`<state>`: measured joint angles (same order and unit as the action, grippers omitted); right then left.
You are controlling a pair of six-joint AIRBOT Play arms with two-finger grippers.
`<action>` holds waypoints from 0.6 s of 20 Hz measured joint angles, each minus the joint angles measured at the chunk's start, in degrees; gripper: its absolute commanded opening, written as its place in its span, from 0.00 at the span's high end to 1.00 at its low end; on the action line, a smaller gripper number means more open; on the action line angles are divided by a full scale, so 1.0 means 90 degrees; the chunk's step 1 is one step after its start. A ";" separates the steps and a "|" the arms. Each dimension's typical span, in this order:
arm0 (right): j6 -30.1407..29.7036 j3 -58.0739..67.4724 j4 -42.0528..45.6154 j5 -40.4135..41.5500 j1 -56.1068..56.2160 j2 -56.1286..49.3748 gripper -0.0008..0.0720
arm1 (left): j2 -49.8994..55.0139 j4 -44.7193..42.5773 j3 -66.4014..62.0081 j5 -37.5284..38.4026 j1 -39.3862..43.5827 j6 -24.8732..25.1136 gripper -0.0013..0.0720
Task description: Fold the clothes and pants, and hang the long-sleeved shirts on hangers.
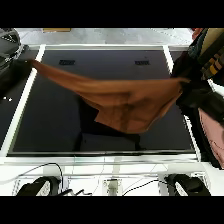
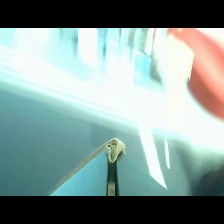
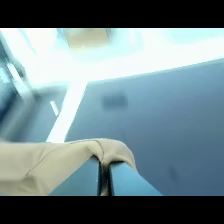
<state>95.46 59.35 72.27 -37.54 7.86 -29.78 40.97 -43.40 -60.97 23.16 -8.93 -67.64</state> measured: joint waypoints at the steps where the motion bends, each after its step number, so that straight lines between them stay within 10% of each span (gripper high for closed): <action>1: 0.0012 0.0248 -0.0049 0.0092 0.0000 0.0005 0.96 | -0.0527 -0.0056 -0.0007 -0.0299 -0.0012 0.0017 0.95; 12: -0.0206 0.3087 -0.0027 -0.2137 0.0000 0.0185 0.96 | -0.3388 -0.0493 -0.0027 -0.1209 -0.0044 0.0068 0.95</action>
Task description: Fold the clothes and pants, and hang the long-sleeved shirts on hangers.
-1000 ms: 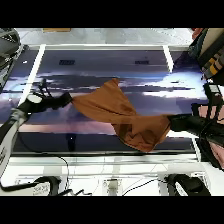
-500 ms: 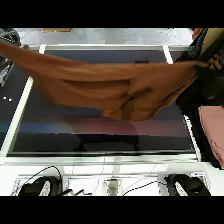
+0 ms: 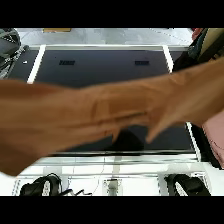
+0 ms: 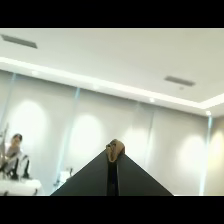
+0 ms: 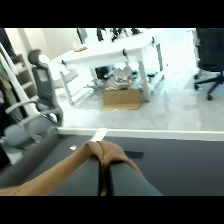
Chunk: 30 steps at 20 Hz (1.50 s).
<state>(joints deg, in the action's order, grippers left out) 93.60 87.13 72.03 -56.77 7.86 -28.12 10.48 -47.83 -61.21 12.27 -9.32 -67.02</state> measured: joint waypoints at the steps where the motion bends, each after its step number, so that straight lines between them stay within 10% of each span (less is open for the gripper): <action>1: -0.0005 0.0087 0.0112 -0.0083 0.0000 -0.0087 0.96 | 0.0080 -0.0015 0.0002 0.0151 0.0000 -0.0002 0.95; 10: -0.0226 0.0284 0.0554 -0.0908 0.0000 -0.3189 0.96 | 0.3485 0.0012 0.0015 0.2591 0.0005 -0.0024 0.95; 22: -0.0136 0.0291 0.0685 0.1246 -0.0253 -0.7038 0.96 | 0.8255 0.1450 -0.0019 0.1649 0.0330 -0.0027 0.95; 30: -0.0124 0.0296 0.0678 -0.1032 -0.1409 -0.7320 0.96 | 0.8578 0.1676 -0.0216 0.2977 0.0061 -0.0029 0.95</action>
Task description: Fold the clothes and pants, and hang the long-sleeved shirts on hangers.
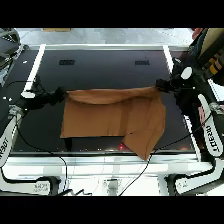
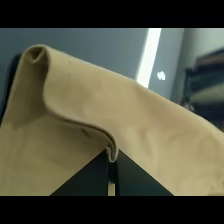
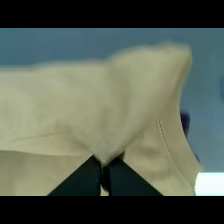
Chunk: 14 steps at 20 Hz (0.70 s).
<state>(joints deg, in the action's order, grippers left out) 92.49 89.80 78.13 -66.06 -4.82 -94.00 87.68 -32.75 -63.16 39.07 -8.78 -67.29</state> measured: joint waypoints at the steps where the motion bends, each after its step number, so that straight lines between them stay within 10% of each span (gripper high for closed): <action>1: -0.0080 0.0000 -0.0005 -0.0294 -0.0141 -0.0007 0.96 | 0.0012 0.0010 -0.0032 0.0083 -0.0019 0.0000 0.95; 14: -0.0379 0.0000 -0.0593 -0.0702 -0.0525 -0.0039 0.96 | 0.0313 0.0034 -0.0124 -0.0828 0.0478 0.0002 0.93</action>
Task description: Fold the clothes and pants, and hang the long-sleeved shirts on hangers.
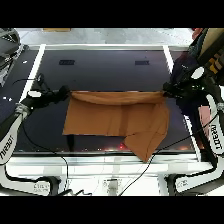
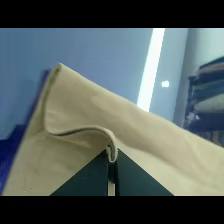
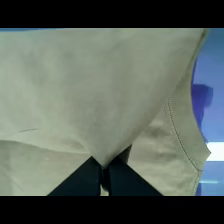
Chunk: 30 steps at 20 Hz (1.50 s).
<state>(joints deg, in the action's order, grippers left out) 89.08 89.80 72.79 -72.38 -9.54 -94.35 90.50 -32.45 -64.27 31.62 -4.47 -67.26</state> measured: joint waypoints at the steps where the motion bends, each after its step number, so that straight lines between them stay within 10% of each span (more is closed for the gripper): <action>1: 0.0027 0.0000 0.0039 -0.0068 -0.0005 0.0000 0.91 | 0.0010 0.0000 -0.0002 -0.0010 0.0053 0.0000 0.71; 3: 0.0136 0.0000 0.0148 -0.0233 -0.0005 0.0000 0.28 | 0.0012 0.0000 -0.0002 0.0007 0.0090 0.0000 0.01; 9: 0.0219 0.0000 0.0425 -0.0818 -0.0007 0.0078 0.24 | -0.0372 -0.0104 -0.0005 0.0979 -0.0486 0.0000 0.05; 11: 0.0095 0.0000 0.0770 -0.1175 -0.0012 0.0199 0.25 | -0.0673 -0.0369 -0.0005 0.1511 -0.0867 0.0000 0.19; 13: -0.0189 -0.0027 0.1151 -0.1710 -0.0041 0.0364 0.44 | -0.1066 -0.0770 -0.0002 0.2108 -0.1290 0.0000 0.19; 19: -0.1015 -0.1768 0.1341 -0.2652 -0.0595 0.1540 0.48 | -0.2720 -0.2096 0.0469 0.3354 -0.2528 0.0250 0.19; 30: -0.1722 -0.7016 -0.1651 0.0041 -0.1593 0.3614 0.48 | -0.3847 -0.2480 0.1982 0.3300 -0.3053 0.0551 0.19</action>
<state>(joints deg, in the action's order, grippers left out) 73.58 26.65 57.93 -72.01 -23.88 -61.82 55.88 -54.76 -46.44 61.32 -31.94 -62.30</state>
